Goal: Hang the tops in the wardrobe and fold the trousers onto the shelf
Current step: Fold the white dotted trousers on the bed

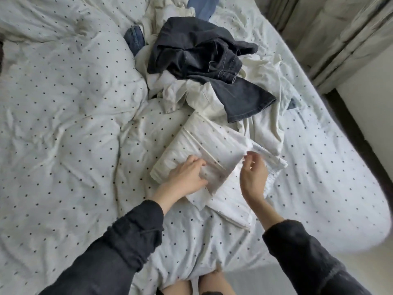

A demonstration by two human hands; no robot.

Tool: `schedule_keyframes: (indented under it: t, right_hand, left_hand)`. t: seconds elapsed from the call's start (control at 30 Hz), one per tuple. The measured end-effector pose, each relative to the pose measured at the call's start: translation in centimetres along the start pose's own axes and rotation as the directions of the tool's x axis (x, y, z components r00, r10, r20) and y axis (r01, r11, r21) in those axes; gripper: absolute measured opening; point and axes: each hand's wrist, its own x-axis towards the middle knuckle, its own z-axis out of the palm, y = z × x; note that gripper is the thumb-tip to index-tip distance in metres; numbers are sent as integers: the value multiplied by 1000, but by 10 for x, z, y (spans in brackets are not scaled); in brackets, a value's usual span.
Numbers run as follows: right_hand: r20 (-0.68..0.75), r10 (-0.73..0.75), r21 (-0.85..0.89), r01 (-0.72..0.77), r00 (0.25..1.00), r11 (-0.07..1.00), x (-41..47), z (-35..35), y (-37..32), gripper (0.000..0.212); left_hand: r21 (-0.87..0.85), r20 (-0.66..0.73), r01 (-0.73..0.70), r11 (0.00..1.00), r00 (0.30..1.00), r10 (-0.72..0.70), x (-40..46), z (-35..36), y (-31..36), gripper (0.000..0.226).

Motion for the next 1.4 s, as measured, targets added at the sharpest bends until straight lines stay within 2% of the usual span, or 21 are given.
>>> schedule_keyframes:
  t: [0.07,0.13,0.2,0.23,0.27,0.33,0.4,0.47,0.6,0.7,0.77,0.8,0.87,0.93,1.0,1.07,1.1,1.17,1.23,1.3,1.4]
  right_hand:
    - [-8,-202,-78,201,979,976,-8,9,6,29]
    - [75,-437,-198,443,897,875,-20,21,11,36]
    - [230,-494,-326,544,839,773,-29,37,27,49]
    - [311,-470,-372,561,826,739,-34,43,31,60]
    - [374,-434,-405,566,819,718,-36,49,37,69]
    - [438,-370,-429,552,820,715,-36,56,43,80]
    - [519,-294,-423,540,803,727,-30,60,40,82]
    - [552,-251,-414,523,795,745,-23,65,34,82]
    - [582,-282,-296,522,763,800,-10,82,5,85]
    - [622,-327,-177,535,711,826,3,90,-22,83]
    - [643,-371,-114,562,670,819,11,88,-28,76]
    - [634,-392,-75,557,667,827,12,84,-27,71]
    - [563,-350,-11,431,748,903,9,67,-15,59]
    - [484,-175,33,182,857,983,6,39,1,46]
    - [459,38,67,-77,888,995,3,10,18,41]
    - [479,213,217,-350,852,911,6,-12,29,43]
    - [507,273,325,-474,818,818,8,-22,34,47]
    - [546,318,478,-600,775,641,14,-34,37,53]
    - [532,339,501,-612,776,612,21,-40,38,54]
    - [468,312,454,-528,827,718,24,-36,40,44]
    - [259,94,166,-140,961,976,22,-22,50,47]
  left_hand:
    - [-102,-76,-39,994,997,31,13,10,-8,37]
    - [-196,-326,-65,978,945,-2,17,4,-20,31]
    - [-169,-480,-37,985,876,-49,27,-9,-37,41]
    - [-163,-454,25,986,886,-97,34,-16,-51,53]
    - [-210,-344,103,972,923,-172,39,-23,-59,68]
    - [-388,-37,234,892,963,-268,51,-29,-69,92]
    - [-508,68,242,827,968,-241,53,-28,-70,82]
    - [-539,-30,165,826,976,-215,54,-30,-66,53]
    - [-264,-294,67,962,945,-146,43,-61,-49,40]
    - [-38,-426,122,992,896,-127,27,-92,-38,33]
    - [28,-477,155,988,870,-123,16,-99,-30,34]
    - [56,-476,158,986,872,-113,12,-98,-23,36]
    - [89,-416,124,988,906,-77,4,-81,-6,45]
    - [96,-335,80,992,941,-44,-3,-60,14,64]
    - [125,-294,21,992,956,16,-7,-37,30,83]
    - [121,-252,-44,992,965,74,-6,-16,47,91]
    - [117,-216,-61,991,973,85,-5,-4,57,91]
    - [189,-172,-90,978,977,123,0,19,71,90]
    - [323,-114,-143,935,975,188,5,41,75,87]
    - [411,-46,-153,899,981,188,15,56,64,83]
    - [469,48,-154,870,988,149,20,64,36,75]
